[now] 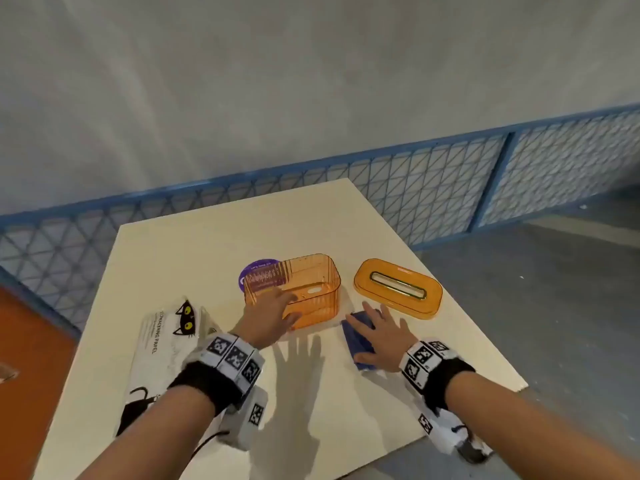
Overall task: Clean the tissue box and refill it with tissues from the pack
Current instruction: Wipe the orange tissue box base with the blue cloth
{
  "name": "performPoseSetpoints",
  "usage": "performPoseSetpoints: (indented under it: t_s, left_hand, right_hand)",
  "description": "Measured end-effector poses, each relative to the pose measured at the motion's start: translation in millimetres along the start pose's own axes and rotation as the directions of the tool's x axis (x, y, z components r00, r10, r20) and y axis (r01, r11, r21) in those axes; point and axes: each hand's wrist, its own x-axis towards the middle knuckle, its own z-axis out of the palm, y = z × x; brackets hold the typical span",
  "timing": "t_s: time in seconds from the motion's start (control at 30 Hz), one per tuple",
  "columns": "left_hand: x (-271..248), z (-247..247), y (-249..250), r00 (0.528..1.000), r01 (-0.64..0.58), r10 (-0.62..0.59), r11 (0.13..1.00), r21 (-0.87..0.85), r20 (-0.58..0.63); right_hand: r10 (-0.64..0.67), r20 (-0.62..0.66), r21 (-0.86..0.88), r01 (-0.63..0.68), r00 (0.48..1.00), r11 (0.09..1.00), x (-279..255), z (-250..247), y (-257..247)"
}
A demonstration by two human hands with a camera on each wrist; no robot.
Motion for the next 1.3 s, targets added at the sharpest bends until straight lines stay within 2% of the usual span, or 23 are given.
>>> performPoseSetpoints:
  t_s: [0.1, 0.27, 0.37, 0.47, 0.57, 0.6, 0.63, 0.7, 0.77, 0.8, 0.83, 0.9, 0.93, 0.97, 1.03, 1.07, 1.17, 1.23, 1.3]
  left_hand:
    - [22, 6, 5, 0.995, 0.054, -0.051, 0.998, -0.035, 0.083]
    - [39, 13, 20, 0.98, 0.087, -0.084, 0.996, -0.01, 0.181]
    - [45, 17, 22, 0.988, 0.061, -0.062, 0.998, 0.016, 0.14]
    - [45, 19, 19, 0.991, 0.047, -0.047, 0.999, 0.004, 0.125]
    - [39, 13, 14, 0.998, 0.015, -0.01, 0.997, -0.069, 0.067]
    - [37, 9, 13, 0.999, -0.014, 0.018, 0.993, -0.117, 0.03]
    - [34, 7, 11, 0.999, -0.041, 0.041, 0.984, -0.175, -0.005]
    - [28, 1, 10, 0.996, -0.068, 0.048, 0.945, -0.319, -0.069]
    - [20, -6, 14, 0.989, -0.08, 0.01, 0.874, -0.48, -0.145]
    - [16, -9, 17, 0.983, -0.084, -0.02, 0.832, -0.549, -0.181]
    - [12, -14, 23, 0.977, -0.086, -0.053, 0.786, -0.612, -0.204]
    - [5, -24, 35, 0.967, -0.102, -0.098, 0.698, -0.709, -0.236]
    - [1, -29, 42, 0.962, -0.117, -0.112, 0.658, -0.744, -0.25]
    - [-3, -33, 49, 0.956, -0.14, -0.117, 0.62, -0.772, -0.267]
    - [-5, -41, 58, 0.941, -0.191, -0.129, 0.558, -0.808, -0.312]
    - [-7, -44, 62, 0.937, -0.202, -0.144, 0.525, -0.827, -0.32]
    - [-10, -52, 66, 0.914, -0.227, -0.184, 0.509, -0.83, -0.362]
    - [-12, -55, 65, 0.892, -0.24, -0.222, 0.504, -0.83, -0.393]
    - [-14, -56, 64, 0.877, -0.255, -0.25, 0.481, -0.839, -0.41]
  right_hand:
    - [0.052, -0.014, -0.059, -0.053, 0.999, 0.997, 7, 17, -7]
    - [0.072, -0.061, -0.037, -0.074, 0.996, 0.997, 16, 44, -2]
    - [0.104, -0.12, -0.012, -0.106, 0.987, 0.994, 22, 50, -5]
    - [0.119, -0.106, -0.019, -0.122, 0.987, 0.992, 26, 44, -6]
    - [0.039, -0.127, 0.04, -0.034, 0.991, 0.999, 34, 32, 6]
    - [0.006, -0.143, 0.156, 0.017, 0.99, 0.988, 33, 23, 11]
    - [0.015, -0.188, 0.349, 0.053, 0.982, 0.936, 31, 12, 15]
    - [0.11, -0.308, 0.644, 0.122, 0.945, 0.755, 20, -14, 23]
    - [0.172, -0.412, 0.754, 0.228, 0.895, 0.616, 5, -41, 20]
    - [0.191, -0.489, 0.762, 0.311, 0.851, 0.569, -3, -54, 15]
    - [0.214, -0.582, 0.735, 0.395, 0.785, 0.55, -9, -68, 7]
    - [0.211, -0.737, 0.614, 0.505, 0.642, 0.606, -16, -94, -10]
    - [0.166, -0.78, 0.544, 0.524, 0.603, 0.655, -17, -105, -18]
    - [0.111, -0.8, 0.483, 0.522, 0.59, 0.703, -16, -111, -27]
    - [0.029, -0.787, 0.388, 0.459, 0.616, 0.799, -13, -117, -40]
    - [0.018, -0.791, 0.337, 0.411, 0.611, 0.847, -13, -118, -45]
    - [0.002, -0.842, 0.157, 0.242, 0.539, 0.957, -21, -109, -59]
    - [-0.08, -0.861, -0.007, 0.144, 0.503, 0.99, -27, -91, -70]
    - [-0.157, -0.836, -0.096, 0.142, 0.526, 0.985, -30, -63, -77]
